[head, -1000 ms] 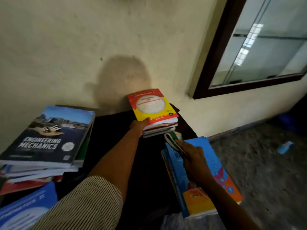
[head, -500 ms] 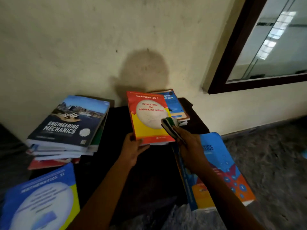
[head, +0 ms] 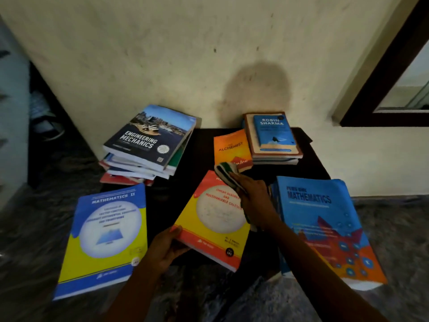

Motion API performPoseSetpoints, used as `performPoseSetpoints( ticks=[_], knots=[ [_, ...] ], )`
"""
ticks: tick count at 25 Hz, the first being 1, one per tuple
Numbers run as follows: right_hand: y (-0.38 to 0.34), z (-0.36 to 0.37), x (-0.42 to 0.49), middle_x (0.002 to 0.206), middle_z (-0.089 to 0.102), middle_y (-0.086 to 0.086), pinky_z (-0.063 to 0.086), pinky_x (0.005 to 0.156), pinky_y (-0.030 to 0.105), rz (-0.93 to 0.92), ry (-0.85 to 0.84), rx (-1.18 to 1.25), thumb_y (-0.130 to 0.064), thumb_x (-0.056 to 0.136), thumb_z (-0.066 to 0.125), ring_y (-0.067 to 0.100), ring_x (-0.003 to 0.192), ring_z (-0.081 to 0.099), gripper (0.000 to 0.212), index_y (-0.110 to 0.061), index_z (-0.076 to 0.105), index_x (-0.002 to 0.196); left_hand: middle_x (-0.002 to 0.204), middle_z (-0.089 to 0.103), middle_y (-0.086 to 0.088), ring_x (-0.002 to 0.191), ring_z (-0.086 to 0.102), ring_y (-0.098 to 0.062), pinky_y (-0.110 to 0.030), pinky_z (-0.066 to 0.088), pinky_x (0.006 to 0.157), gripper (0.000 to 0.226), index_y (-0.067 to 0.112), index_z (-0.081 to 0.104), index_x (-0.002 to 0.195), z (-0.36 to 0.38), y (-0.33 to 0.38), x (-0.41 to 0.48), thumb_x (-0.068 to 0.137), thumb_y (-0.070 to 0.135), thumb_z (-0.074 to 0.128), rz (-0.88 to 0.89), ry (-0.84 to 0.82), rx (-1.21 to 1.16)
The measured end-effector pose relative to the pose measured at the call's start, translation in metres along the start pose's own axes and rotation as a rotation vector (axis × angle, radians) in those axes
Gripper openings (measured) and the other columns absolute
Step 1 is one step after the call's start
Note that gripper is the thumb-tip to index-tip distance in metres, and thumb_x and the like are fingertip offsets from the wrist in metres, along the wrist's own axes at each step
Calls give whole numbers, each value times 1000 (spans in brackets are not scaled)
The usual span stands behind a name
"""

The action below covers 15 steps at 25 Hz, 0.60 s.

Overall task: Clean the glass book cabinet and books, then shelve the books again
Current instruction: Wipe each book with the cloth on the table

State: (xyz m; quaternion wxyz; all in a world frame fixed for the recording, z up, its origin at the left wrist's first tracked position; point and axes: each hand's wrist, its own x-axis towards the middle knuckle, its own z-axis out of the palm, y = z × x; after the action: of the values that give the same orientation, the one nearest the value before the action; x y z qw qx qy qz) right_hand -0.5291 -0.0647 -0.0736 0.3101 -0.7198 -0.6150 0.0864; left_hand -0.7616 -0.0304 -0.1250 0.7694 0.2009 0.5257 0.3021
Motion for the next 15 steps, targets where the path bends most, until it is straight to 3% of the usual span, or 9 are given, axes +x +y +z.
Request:
performPoseSetpoints(
  ticks=[2, 7, 8, 10, 11, 12, 14, 15],
  knots=[
    [3, 16, 3, 138, 47, 11, 23, 87, 27, 4, -50, -24, -4, 92, 44, 35, 119, 43, 48, -20, 43, 137, 55, 67, -3, 57, 65, -22, -30, 54, 42, 16, 7, 54, 85, -8, -12, 7, 93, -4, 45, 16, 74, -68],
    [20, 54, 37, 148, 34, 8, 29, 94, 36, 78, -195, -314, -10, 94, 37, 33, 120, 32, 53, -26, 32, 144, 60, 70, -3, 53, 67, -12, -26, 55, 46, 14, 8, 58, 90, -15, -26, 15, 94, 2, 46, 65, 76, -196],
    [24, 62, 44, 149, 31, 8, 31, 94, 37, 94, -224, -358, -12, 95, 37, 34, 121, 31, 53, -29, 30, 144, 63, 71, -4, 55, 68, -14, -27, 55, 47, 6, 7, 61, 90, -15, -25, 15, 90, 5, 56, 67, 60, -222],
    [22, 77, 46, 149, 32, 10, 35, 92, 41, 55, -216, -421, -16, 94, 37, 38, 122, 35, 51, -32, 33, 143, 69, 72, -6, 59, 70, -17, -30, 56, 49, 24, 9, 72, 83, -18, -24, 14, 64, 15, 84, 57, 15, -265],
    [16, 84, 41, 144, 40, 13, 40, 87, 44, 13, -188, -444, -16, 90, 35, 41, 117, 43, 51, -31, 41, 139, 69, 72, -7, 59, 70, -17, -30, 56, 49, 22, 9, 72, 81, -18, -26, 15, 64, 16, 84, 48, 8, -268],
    [9, 90, 33, 137, 48, 14, 46, 77, 45, -13, -176, -432, -18, 85, 33, 42, 107, 52, 52, -30, 49, 133, 67, 72, -6, 58, 69, -16, -29, 56, 49, 8, 8, 68, 84, -18, -24, 14, 79, 12, 72, 49, 20, -281],
    [-8, 104, 3, 129, 56, 11, 50, 66, 41, -77, -227, -410, -22, 77, 39, 39, 94, 59, 54, -32, 55, 127, 63, 71, -6, 55, 68, -15, -28, 56, 48, 17, 7, 58, 88, -18, -26, 17, 96, 6, 43, 33, 50, -285],
    [-17, 110, -20, 130, 57, 8, 50, 67, 38, -119, -228, -399, -25, 74, 46, 35, 94, 57, 55, -35, 53, 128, 63, 70, -7, 55, 68, -15, -27, 56, 49, 20, 7, 57, 88, -18, -26, 18, 97, 6, 40, 26, 53, -296]
  ],
)
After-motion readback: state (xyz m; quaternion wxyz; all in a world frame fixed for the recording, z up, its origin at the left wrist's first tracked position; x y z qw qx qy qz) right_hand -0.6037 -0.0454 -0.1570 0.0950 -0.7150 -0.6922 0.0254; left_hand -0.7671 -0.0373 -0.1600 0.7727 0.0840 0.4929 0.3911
